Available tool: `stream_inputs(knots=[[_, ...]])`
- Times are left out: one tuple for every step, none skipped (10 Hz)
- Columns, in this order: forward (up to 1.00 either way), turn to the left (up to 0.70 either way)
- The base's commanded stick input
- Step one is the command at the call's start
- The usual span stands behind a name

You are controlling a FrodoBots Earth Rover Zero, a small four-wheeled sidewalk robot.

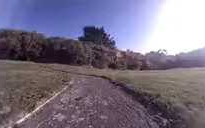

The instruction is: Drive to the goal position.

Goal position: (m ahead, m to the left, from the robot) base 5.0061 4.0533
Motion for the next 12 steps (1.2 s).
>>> stream_inputs(knots=[[1.00, 0.01], [1.00, 0.01], [1.00, 0.01], [1.00, 0.04], [1.00, 0.10], [1.00, 0.14], [1.00, 0.17], [1.00, 0.19], [1.00, 0.01], [1.00, 0.01], [1.00, 0.01], [1.00, 0.01]])
